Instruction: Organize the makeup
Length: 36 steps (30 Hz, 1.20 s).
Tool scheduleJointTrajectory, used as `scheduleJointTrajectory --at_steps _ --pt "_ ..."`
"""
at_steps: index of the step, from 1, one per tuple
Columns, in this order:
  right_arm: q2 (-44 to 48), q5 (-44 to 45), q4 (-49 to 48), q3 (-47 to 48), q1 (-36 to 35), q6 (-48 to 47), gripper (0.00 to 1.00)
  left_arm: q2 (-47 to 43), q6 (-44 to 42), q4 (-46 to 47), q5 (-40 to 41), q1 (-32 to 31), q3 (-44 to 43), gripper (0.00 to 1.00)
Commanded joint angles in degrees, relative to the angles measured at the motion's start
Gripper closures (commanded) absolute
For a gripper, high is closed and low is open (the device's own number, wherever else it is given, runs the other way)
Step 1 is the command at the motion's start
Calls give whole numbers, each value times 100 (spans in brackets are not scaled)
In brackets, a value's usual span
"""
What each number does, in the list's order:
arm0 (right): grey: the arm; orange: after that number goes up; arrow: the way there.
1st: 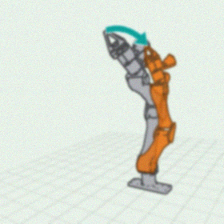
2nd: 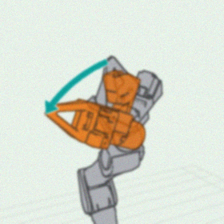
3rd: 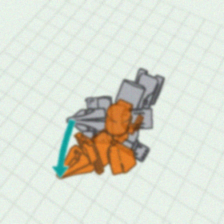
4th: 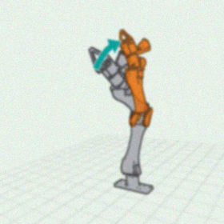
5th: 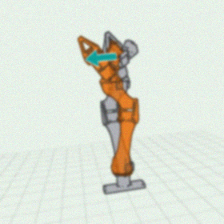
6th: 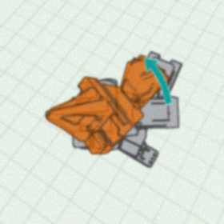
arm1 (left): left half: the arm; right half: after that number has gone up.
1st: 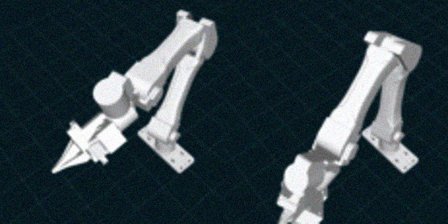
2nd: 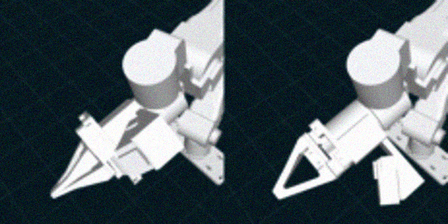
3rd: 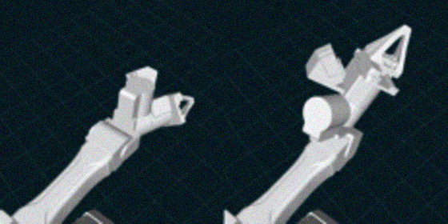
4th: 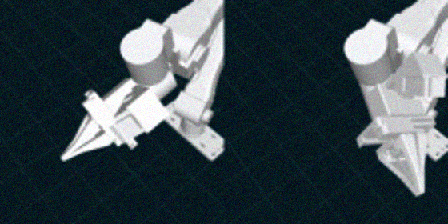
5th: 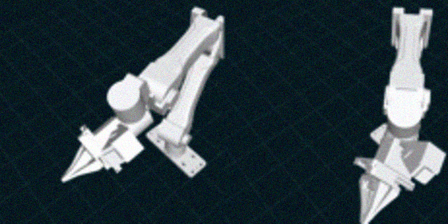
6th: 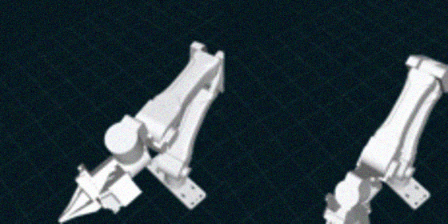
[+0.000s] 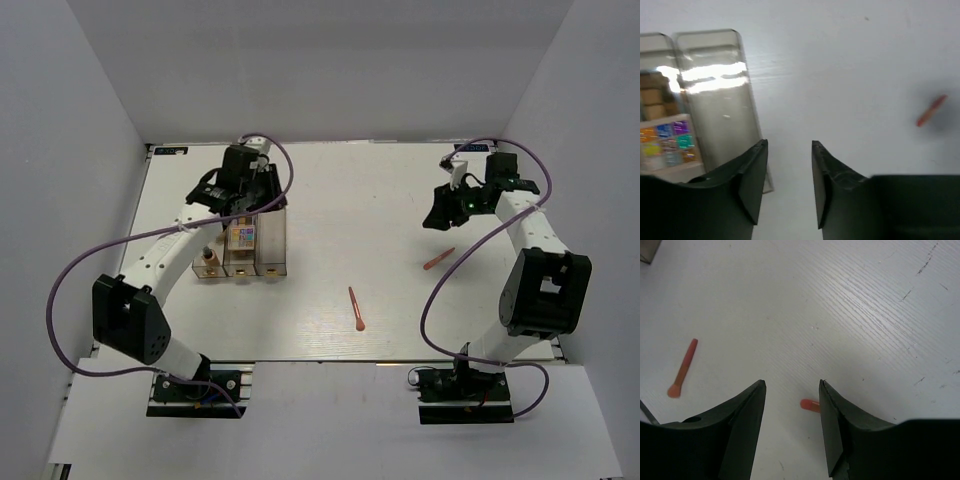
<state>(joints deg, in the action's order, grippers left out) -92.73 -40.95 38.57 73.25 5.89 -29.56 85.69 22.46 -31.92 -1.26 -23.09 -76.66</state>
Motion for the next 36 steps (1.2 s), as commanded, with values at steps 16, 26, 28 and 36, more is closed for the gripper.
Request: scheduleJointTrajectory --at_steps 16,26,28,36 --pt "53 904 -420 -206 -343 310 47 2346 3132 -1984 266 -2497 -1632 23" --pt "71 905 -693 -487 -334 592 47 3251 3564 -2099 135 -3114 -1984 24" --pt "62 904 -719 -496 -334 618 47 3331 3573 -2073 -74 -3166 -2002 25" --pt "44 931 -842 -602 -325 697 47 3437 3775 -2064 -296 -3271 -1712 30"
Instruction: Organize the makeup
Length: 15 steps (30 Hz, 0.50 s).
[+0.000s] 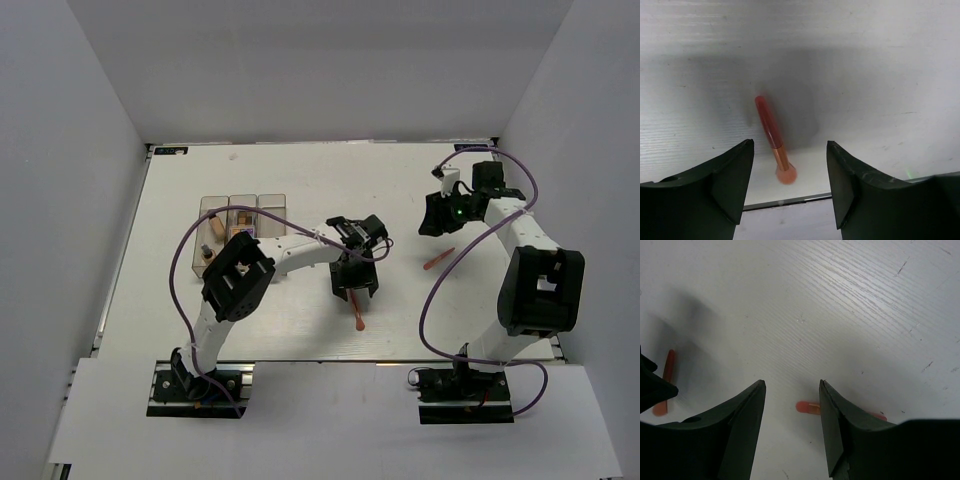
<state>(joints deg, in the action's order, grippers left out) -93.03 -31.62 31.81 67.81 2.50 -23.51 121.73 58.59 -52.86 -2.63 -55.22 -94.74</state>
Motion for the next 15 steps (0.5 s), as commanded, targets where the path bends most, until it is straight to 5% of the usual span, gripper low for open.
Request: scheduleJointTrajectory --at_steps 1,15 --pt "75 -11 -167 -66 13 101 47 -159 179 56 -185 -59 148 30" --pt "110 -29 -228 -75 22 206 47 298 241 -31 -115 -164 228 44"
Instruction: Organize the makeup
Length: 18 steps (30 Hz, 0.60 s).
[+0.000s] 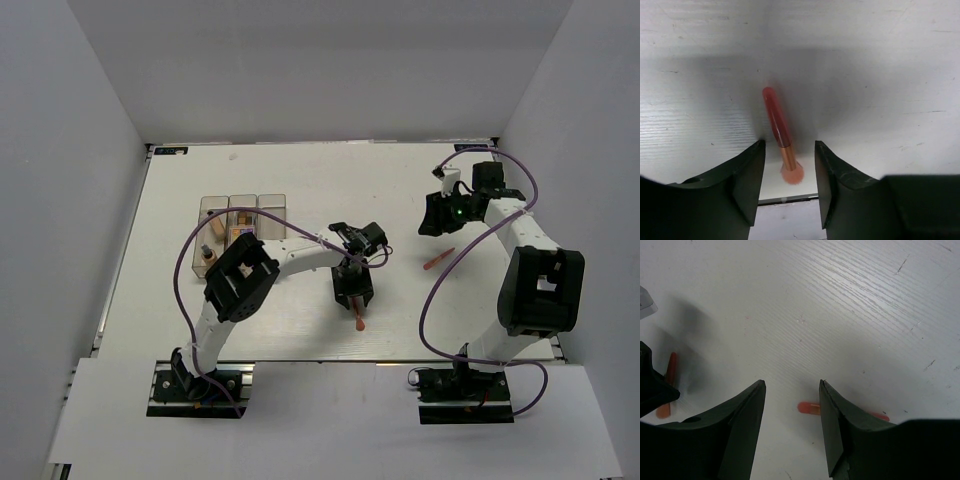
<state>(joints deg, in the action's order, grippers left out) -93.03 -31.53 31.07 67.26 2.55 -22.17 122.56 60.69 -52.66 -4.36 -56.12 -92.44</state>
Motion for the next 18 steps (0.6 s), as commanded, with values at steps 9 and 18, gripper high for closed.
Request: scheduleJointTrajectory --at_steps 9,18 --pt "163 -64 -251 -126 35 99 47 663 -48 -358 357 -75 69 55" --pt "189 -108 -329 -143 53 108 47 1155 -347 -657 770 -75 -90 59"
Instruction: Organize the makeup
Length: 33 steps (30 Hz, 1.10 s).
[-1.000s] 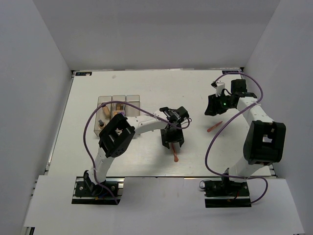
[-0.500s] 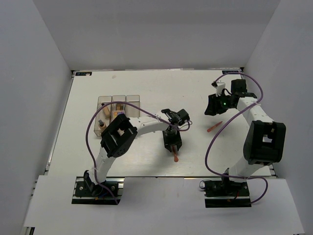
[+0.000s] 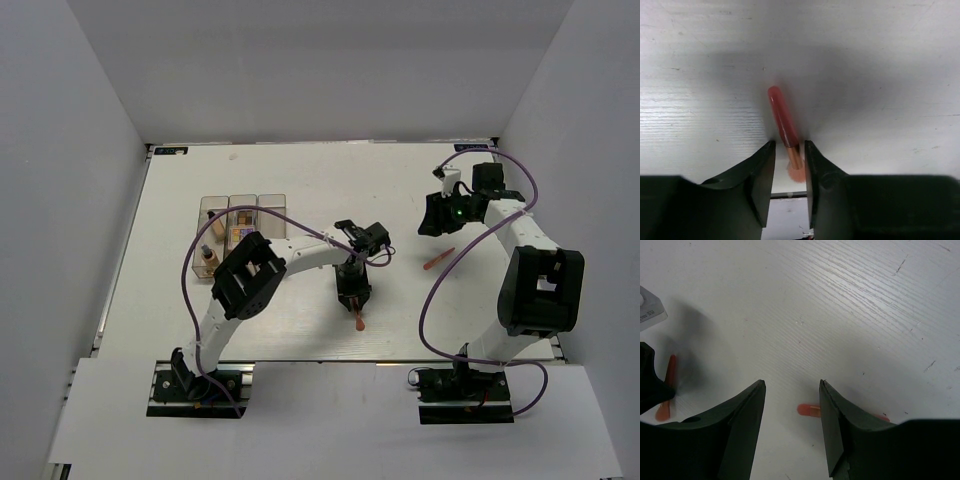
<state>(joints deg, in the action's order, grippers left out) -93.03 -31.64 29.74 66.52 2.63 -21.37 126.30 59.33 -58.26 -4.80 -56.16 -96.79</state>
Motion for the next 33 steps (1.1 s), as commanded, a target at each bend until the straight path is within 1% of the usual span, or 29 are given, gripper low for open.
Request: scheduleJointTrajectory --at_steps 1,7,12,14,18,20,21,24,27,29,30,33 --pt "189 -97 -188 -60 44 27 47 808 -264 -124 840 -70 354 61" --pt "216 -132 -223 -96 79 36 46 870 -370 -124 902 -70 477 69" --pt "216 -167 -231 -96 88 45 47 888 -449 -150 963 -70 530 83" --pt "233 -167 -223 -78 97 45 47 765 -475 -133 1033 -70 530 88" --pt "242 -176 -188 -78 115 1 47 282 -834 -28 1200 35 434 91" --pt "268 -185 -179 -87 123 -17 47 1 -1027 -203 1358 132 258 93" --pt "268 -185 -170 -95 123 -34 47 -87 -1116 -316 1620 227 153 94" --pt "303 -211 -170 -122 132 -26 47 -360 -1353 -563 1850 544 -417 94" --pt "330 -220 -161 -122 141 -34 46 -562 -1538 -739 1974 1018 -656 95" --pt "347 -220 -161 -139 132 -43 47 -694 -1661 -748 2044 1282 -744 95" --pt "373 -220 -161 -166 132 -52 47 -808 -1688 -731 2088 1544 -788 94" --pt "400 -202 -144 -183 132 -78 46 -923 -1854 -739 2106 2002 -911 95"
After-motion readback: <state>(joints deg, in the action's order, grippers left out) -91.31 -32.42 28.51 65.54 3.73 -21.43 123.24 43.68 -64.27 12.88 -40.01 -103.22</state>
